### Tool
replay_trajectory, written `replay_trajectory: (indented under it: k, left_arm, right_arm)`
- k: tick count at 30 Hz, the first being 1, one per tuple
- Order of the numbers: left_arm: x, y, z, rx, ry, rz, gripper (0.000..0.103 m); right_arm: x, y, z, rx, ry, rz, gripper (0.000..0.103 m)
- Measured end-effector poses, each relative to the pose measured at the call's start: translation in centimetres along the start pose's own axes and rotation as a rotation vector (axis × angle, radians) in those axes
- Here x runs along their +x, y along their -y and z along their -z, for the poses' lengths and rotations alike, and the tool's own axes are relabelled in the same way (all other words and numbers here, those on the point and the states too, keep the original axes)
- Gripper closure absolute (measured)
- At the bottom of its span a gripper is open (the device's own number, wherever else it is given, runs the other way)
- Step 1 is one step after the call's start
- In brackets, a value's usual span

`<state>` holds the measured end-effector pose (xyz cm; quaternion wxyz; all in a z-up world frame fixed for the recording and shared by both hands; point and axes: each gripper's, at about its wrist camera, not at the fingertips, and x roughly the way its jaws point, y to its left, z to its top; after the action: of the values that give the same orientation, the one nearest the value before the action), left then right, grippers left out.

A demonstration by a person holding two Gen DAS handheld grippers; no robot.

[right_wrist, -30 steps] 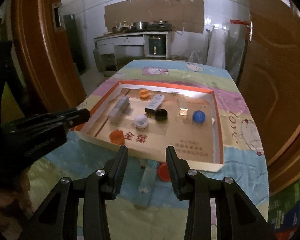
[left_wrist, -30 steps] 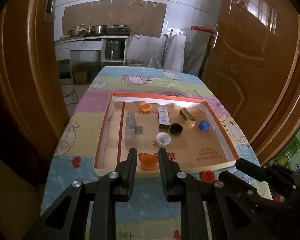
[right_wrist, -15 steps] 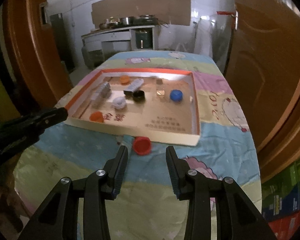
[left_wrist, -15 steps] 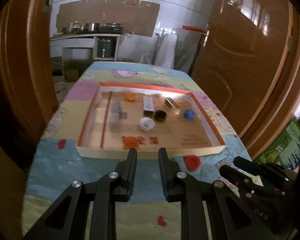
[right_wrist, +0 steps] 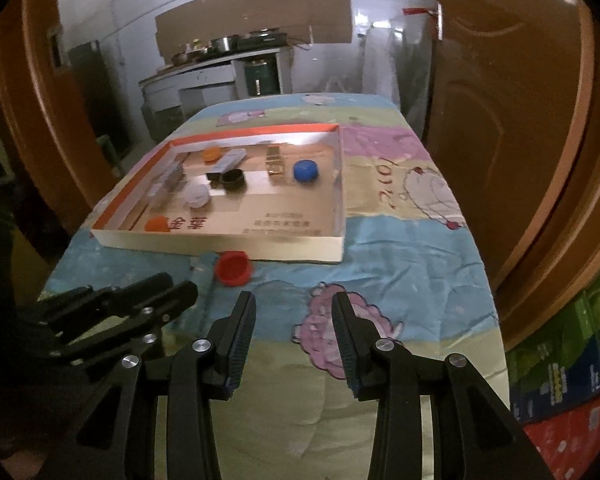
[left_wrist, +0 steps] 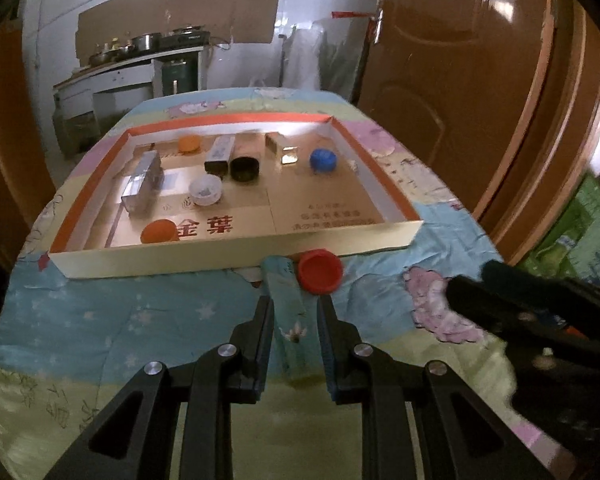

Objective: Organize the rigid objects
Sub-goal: 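Grasp the teal lighter with the left tool while the right tool reaches the red cap, then close the right tool on the red cap and lift it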

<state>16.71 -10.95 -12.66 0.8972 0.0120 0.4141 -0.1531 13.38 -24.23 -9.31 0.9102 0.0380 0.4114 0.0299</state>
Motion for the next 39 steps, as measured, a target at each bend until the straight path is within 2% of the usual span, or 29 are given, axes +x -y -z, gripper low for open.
replay_trajectory:
  k: [5,10,12,16,21,25,31,39]
  left_arm:
    - [1.3,0.4,-0.1,0.004,-0.023,-0.038,0.081]
    - [2.3,0.9,0.0,0.023,-0.050,-0.060,0.077]
    - [2.4,0.9,0.1,0.027,-0.039,-0.071,0.076]
    - [2.3,0.5,0.0,0.009,-0.036,-0.055,0.076]
    - [1.8,-0.9,0.3,-0.041,-0.020,-0.018,0.081]
    - [0.9,-2.3,0.6,-0.077,-0.003,-0.016,0.081]
    - [-0.7,-4.3,1.1,-0.108,0.027,-0.036,0.081]
    - [-1.5,-7.4,1.1,-0.182,0.045,-0.026,0.081]
  right_arm:
    - [0.2,1.0,0.3,0.027,-0.001,-0.008,0.062]
    - [0.8,1.4,0.5,0.040,-0.009,-0.024,0.062]
    - [1.0,1.5,0.5,0.045,-0.012,-0.029,0.062]
    - [1.6,1.5,0.5,0.049,-0.019,-0.043,0.062]
    - [2.2,1.0,0.6,0.040,-0.031,-0.067,0.062]
    - [2.6,0.1,0.6,0.020,-0.037,-0.089,0.062]
    - [4.6,-2.4,0.1,-0.012,-0.065,-0.171,0.062]
    - [7.6,-5.2,-1.0,-0.092,-0.076,-0.104,0.062]
